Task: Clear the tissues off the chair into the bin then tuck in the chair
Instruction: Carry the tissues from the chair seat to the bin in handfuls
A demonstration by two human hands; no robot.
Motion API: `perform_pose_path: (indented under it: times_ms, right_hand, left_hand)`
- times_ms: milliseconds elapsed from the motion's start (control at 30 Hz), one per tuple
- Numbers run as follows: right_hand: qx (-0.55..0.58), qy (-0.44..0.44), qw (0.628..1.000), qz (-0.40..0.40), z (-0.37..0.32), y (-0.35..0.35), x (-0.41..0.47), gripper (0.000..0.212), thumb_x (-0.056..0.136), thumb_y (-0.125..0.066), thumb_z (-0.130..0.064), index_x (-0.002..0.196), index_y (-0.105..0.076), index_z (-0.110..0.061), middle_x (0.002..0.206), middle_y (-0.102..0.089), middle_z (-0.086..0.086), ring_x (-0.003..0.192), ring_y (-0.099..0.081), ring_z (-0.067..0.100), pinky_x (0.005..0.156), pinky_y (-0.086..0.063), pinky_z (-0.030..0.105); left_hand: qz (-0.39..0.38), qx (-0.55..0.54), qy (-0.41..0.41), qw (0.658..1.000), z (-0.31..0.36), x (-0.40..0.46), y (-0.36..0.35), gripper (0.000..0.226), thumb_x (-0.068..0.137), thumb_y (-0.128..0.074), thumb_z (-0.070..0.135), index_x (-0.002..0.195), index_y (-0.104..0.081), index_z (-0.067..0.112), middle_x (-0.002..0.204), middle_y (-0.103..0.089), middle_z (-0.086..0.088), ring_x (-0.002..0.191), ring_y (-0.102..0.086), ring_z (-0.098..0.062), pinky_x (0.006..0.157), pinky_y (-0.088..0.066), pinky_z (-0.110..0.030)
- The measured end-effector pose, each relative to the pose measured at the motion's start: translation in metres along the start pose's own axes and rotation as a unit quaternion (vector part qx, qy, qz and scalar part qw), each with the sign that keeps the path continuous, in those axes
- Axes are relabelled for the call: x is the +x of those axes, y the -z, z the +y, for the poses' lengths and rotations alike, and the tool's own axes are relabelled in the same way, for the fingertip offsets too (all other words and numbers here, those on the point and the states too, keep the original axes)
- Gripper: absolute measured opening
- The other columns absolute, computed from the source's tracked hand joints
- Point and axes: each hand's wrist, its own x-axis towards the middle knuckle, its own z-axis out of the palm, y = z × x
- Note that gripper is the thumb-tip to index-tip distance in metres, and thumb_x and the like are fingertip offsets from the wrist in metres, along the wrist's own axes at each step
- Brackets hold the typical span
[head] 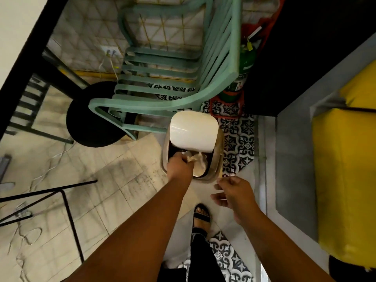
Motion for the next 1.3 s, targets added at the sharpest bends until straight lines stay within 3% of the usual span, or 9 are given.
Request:
perform_pose_path:
  times_ms: [100, 200, 367, 500, 700, 800, 967, 1133, 1300]
  right_hand:
    - [-0.004, -0.006, 1.000, -0.006, 0.005, 0.004, 0.000, 0.011, 0.091, -0.059, -0.011, 0.095, -0.060, -0.001, 0.094, -0.065, 0.018, 0.069, -0.065, 0.031, 0.055, -0.056, 0.031]
    - [-0.025, -0.014, 1.000, -0.009, 0.008, 0.002, -0.002, 0.007, 0.093, -0.057, -0.013, 0.091, -0.060, -0.006, 0.094, -0.064, 0.016, 0.069, -0.064, 0.030, 0.058, -0.057, 0.032]
    - [-0.087, 0.017, 0.996, -0.023, 0.009, -0.017, -0.012, 0.007, 0.093, -0.057, -0.014, 0.092, -0.062, -0.010, 0.095, -0.065, 0.014, 0.070, -0.065, 0.028, 0.072, -0.058, 0.041]
    - [-0.150, 0.050, 0.987, -0.031, 0.002, -0.050, -0.025, 0.008, 0.092, -0.056, -0.014, 0.095, -0.062, -0.010, 0.093, -0.067, 0.012, 0.066, -0.064, 0.022, 0.060, -0.055, 0.030]
    - [-0.279, 0.142, 0.943, -0.111, 0.003, -0.153, -0.078, 0.008, 0.091, -0.059, -0.025, 0.089, -0.061, -0.017, 0.088, -0.067, 0.005, 0.065, -0.062, 0.018, 0.057, -0.047, 0.027]
    - [-0.325, 0.186, 0.913, -0.159, 0.009, -0.217, -0.114, 0.011, 0.090, -0.061, -0.028, 0.086, -0.059, -0.017, 0.088, -0.067, 0.004, 0.060, -0.061, 0.016, 0.055, -0.045, 0.025]
    - [-0.381, 0.262, 0.851, -0.249, 0.041, -0.330, -0.195, 0.015, 0.089, -0.061, -0.032, 0.090, -0.061, -0.017, 0.093, -0.069, 0.005, 0.070, -0.065, 0.020, 0.067, -0.052, 0.036]
    - [-0.381, 0.282, 0.816, -0.332, 0.095, -0.412, -0.266, 0.009, 0.090, -0.060, -0.026, 0.087, -0.062, -0.017, 0.085, -0.067, 0.004, 0.064, -0.060, 0.014, 0.059, -0.046, 0.028]
    - [-0.433, 0.268, 0.760, -0.404, 0.148, -0.478, -0.311, 0.006, 0.088, -0.062, -0.021, 0.083, -0.061, -0.020, 0.080, -0.064, 0.001, 0.060, -0.058, 0.014, 0.051, -0.043, 0.021]
  left_hand:
    - [-0.073, 0.014, -0.001, 0.997, -0.001, 0.000, -0.010, 0.038, 0.088, -0.065, 0.024, 0.122, -0.056, 0.010, 0.113, -0.063, -0.010, 0.104, -0.060, -0.029, 0.081, -0.050, -0.034]
    - [-0.106, 0.021, -0.027, 0.994, -0.005, -0.007, -0.011, 0.041, 0.091, -0.062, 0.026, 0.128, -0.054, 0.010, 0.120, -0.062, -0.009, 0.109, -0.059, -0.028, 0.090, -0.051, -0.036]
    - [-0.122, -0.020, -0.027, 0.992, -0.023, -0.024, 0.014, 0.030, 0.092, -0.059, 0.036, 0.107, -0.063, 0.011, 0.105, -0.066, -0.010, 0.097, -0.063, -0.027, 0.081, -0.051, -0.034]
    - [-0.097, -0.084, -0.021, 0.992, -0.040, -0.040, 0.053, 0.026, 0.091, -0.059, 0.036, 0.099, -0.064, 0.012, 0.099, -0.068, -0.009, 0.093, -0.064, -0.026, 0.084, -0.054, -0.037]
    - [-0.004, -0.163, -0.044, 0.986, -0.098, -0.075, 0.159, 0.031, 0.093, -0.057, 0.037, 0.106, -0.064, 0.010, 0.099, -0.068, -0.012, 0.095, -0.065, -0.026, 0.086, -0.055, -0.043]
    - [0.062, -0.189, -0.048, 0.979, -0.131, -0.096, 0.223, 0.031, 0.093, -0.057, 0.038, 0.104, -0.065, 0.010, 0.091, -0.066, -0.009, 0.082, -0.062, -0.023, 0.082, -0.054, -0.042]
    - [0.185, -0.241, -0.036, 0.952, -0.217, -0.140, 0.331, 0.027, 0.092, -0.057, 0.039, 0.100, -0.065, 0.014, 0.092, -0.066, -0.005, 0.091, -0.065, -0.024, 0.082, -0.054, -0.043]
    - [0.272, -0.280, -0.006, 0.920, -0.308, -0.193, 0.417, 0.021, 0.092, -0.059, 0.037, 0.094, -0.064, 0.017, 0.081, -0.063, 0.002, 0.083, -0.063, -0.020, 0.084, -0.052, -0.041]
    - [0.344, -0.335, 0.039, 0.876, -0.391, -0.248, 0.477, 0.016, 0.093, -0.058, 0.034, 0.084, -0.061, 0.021, 0.087, -0.067, -0.005, 0.095, -0.066, -0.029, 0.083, -0.053, -0.042]
